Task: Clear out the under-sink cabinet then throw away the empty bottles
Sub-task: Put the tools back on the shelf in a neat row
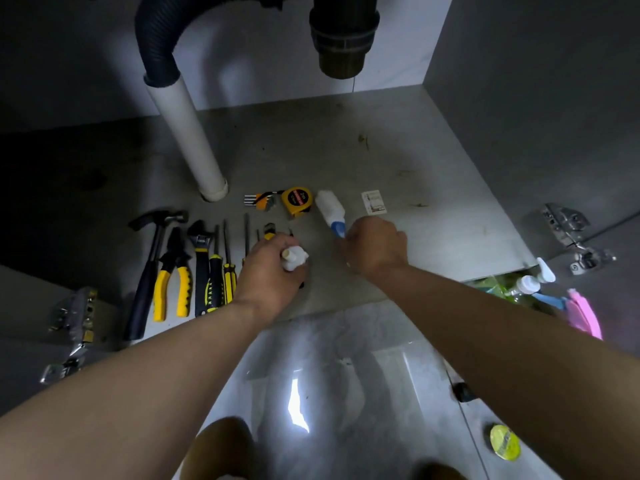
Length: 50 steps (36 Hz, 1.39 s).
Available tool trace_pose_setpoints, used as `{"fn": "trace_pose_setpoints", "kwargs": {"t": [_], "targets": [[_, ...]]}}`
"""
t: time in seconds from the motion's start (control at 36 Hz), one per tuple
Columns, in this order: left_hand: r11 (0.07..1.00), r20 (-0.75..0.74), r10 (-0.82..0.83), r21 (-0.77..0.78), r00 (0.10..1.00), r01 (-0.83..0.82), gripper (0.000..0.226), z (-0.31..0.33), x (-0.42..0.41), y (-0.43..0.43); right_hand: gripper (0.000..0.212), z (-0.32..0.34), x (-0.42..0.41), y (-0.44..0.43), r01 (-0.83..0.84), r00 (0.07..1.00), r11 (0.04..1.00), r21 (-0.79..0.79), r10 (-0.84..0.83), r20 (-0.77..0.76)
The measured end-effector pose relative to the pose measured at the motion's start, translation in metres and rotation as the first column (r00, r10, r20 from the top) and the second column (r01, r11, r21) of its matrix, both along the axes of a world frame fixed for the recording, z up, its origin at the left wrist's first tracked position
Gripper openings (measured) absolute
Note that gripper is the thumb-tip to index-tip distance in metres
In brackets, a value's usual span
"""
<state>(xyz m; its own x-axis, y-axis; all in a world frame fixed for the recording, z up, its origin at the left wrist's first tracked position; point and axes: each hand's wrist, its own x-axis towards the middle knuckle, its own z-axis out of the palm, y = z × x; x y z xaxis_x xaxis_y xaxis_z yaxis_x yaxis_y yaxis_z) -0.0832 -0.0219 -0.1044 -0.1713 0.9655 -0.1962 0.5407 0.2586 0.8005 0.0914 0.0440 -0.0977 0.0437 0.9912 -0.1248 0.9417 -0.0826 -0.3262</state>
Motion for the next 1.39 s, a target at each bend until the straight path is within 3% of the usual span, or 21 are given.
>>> {"fn": "trace_pose_setpoints", "kwargs": {"t": [0.06, 0.11, 0.28, 0.42, 0.47, 0.53, 0.58, 0.69, 0.83, 1.0, 1.08, 1.19, 1.28, 1.33, 1.39], "targets": [[1.000, 0.007, 0.006, 0.000, 1.000, -0.006, 0.028, 0.001, 0.002, 0.001, 0.021, 0.005, 0.019, 0.002, 0.076, 0.990, 0.997, 0.007, -0.074, -0.118], [1.000, 0.008, 0.005, -0.003, 1.000, -0.005, 0.028, 0.001, 0.004, 0.002, 0.027, 0.007, 0.041, 0.003, 0.149, 0.979, 0.989, 0.002, -0.148, -0.139], [0.999, 0.011, -0.048, -0.004, 0.999, 0.048, 0.030, 0.002, 0.011, 0.001, 0.028, -0.008, 0.086, -0.003, 0.218, 0.975, 0.970, -0.104, -0.212, 0.069], [0.998, 0.015, -0.065, -0.007, 0.998, 0.065, 0.033, 0.004, 0.013, -0.002, 0.030, -0.014, 0.091, -0.010, 0.194, 0.977, 0.974, -0.113, -0.181, 0.116], [0.998, 0.023, -0.067, -0.011, 0.998, 0.067, 0.033, 0.004, 0.013, -0.002, 0.025, -0.013, 0.085, -0.013, 0.144, 0.989, 0.989, 0.016, -0.145, 0.022], [0.998, 0.009, -0.070, -0.006, 0.998, 0.070, 0.033, 0.005, 0.012, -0.002, 0.020, -0.012, 0.075, -0.015, 0.061, 0.983, 0.992, 0.112, -0.040, -0.179], [0.998, 0.007, -0.066, 0.007, 0.998, 0.066, 0.035, 0.006, 0.011, -0.003, 0.028, -0.011, 0.063, -0.016, -0.096, 0.954, 0.993, 0.066, 0.110, -0.278], [0.999, 0.053, -0.036, 0.026, 0.998, 0.034, 0.033, 0.008, 0.011, -0.005, 0.055, -0.020, 0.042, -0.016, -0.326, 0.921, 0.943, -0.072, 0.300, -0.246], [0.999, 0.060, -0.043, -0.002, 0.997, 0.043, 0.032, 0.001, 0.006, -0.003, 0.029, -0.023, 0.016, 0.003, -0.252, 0.940, 0.968, -0.014, 0.242, -0.243], [0.998, 0.055, -0.062, -0.015, 0.997, 0.063, 0.034, -0.005, -0.002, -0.004, 0.025, -0.020, -0.011, 0.041, -0.173, 0.958, 0.984, 0.043, 0.179, -0.226], [0.998, 0.062, -0.063, -0.020, 0.996, 0.065, 0.037, -0.007, -0.005, -0.006, 0.031, -0.022, -0.019, 0.052, -0.159, 0.959, 0.987, 0.029, 0.161, -0.234], [0.999, 0.076, -0.033, -0.016, 0.997, 0.035, 0.038, -0.005, -0.006, -0.007, 0.053, -0.025, -0.023, 0.048, -0.106, 0.938, 0.994, 0.018, 0.106, -0.331], [1.000, 0.069, -0.025, -0.012, 0.997, 0.026, 0.030, -0.003, -0.007, -0.006, 0.048, -0.027, -0.020, 0.022, -0.034, 0.907, 0.988, 0.149, 0.093, -0.412], [0.999, 0.049, -0.038, -0.001, 0.998, 0.038, 0.025, 0.000, -0.007, -0.004, 0.033, -0.025, -0.020, 0.002, -0.112, 0.865, 0.981, 0.158, 0.174, -0.470], [0.999, 0.029, -0.051, 0.013, 0.998, 0.050, 0.025, 0.001, -0.004, -0.003, 0.027, -0.021, -0.021, -0.015, -0.310, 0.782, 0.951, 0.024, 0.269, -0.562]]}}
